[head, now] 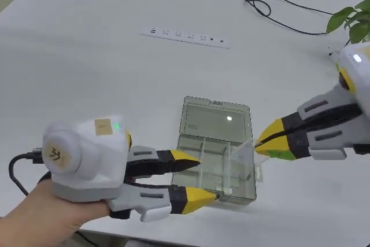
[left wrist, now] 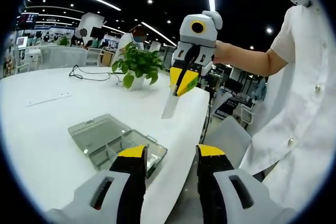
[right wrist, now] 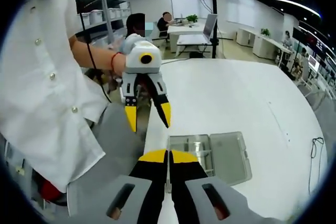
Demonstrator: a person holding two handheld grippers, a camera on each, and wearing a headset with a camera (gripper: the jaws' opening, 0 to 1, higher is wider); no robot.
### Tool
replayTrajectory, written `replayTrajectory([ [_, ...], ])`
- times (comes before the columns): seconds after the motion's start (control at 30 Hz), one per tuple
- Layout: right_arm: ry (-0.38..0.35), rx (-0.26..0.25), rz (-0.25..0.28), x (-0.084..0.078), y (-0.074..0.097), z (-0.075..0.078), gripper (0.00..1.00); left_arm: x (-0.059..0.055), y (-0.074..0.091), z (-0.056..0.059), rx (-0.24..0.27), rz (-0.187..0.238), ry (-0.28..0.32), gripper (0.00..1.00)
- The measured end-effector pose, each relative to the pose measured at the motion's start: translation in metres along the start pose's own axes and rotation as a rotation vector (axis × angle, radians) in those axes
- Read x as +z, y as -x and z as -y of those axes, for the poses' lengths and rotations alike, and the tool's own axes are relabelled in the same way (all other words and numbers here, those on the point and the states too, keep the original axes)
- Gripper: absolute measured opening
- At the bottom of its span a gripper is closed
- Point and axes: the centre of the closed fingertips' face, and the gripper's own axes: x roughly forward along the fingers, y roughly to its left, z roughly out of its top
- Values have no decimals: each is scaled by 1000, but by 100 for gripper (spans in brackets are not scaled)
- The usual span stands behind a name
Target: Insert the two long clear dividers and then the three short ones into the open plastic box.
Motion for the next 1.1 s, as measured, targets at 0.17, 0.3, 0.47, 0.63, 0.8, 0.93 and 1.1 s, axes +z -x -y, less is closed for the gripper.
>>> replayTrajectory([
  [0.17, -8, -23, -6, -12, -18, 19, 2, -5, 6, -10, 35, -2, 30, 48],
  [0.3, -20, -26, -5, -21, -31, 30, 2, -11, 8, -16, 58, -16, 26, 56],
  [0.47, -34, -24, 0, -40, -48, 42, 2, -14, 8, -22, 83, -9, 22, 70],
  [0.63, -36, -31, -4, -51, -60, 46, 2, -16, 9, -29, 103, 4, 56, 78],
  [0.8, -53, -30, -5, -62, -70, 51, 2, -16, 9, -31, 106, 9, 62, 82],
  [0.93, -48, -25, -10, -62, -73, 48, 2, -17, 8, -32, 110, 6, 66, 85],
  [1.1, -42, -20, -14, -65, -74, 49, 2, -16, 7, -30, 106, 5, 66, 86],
])
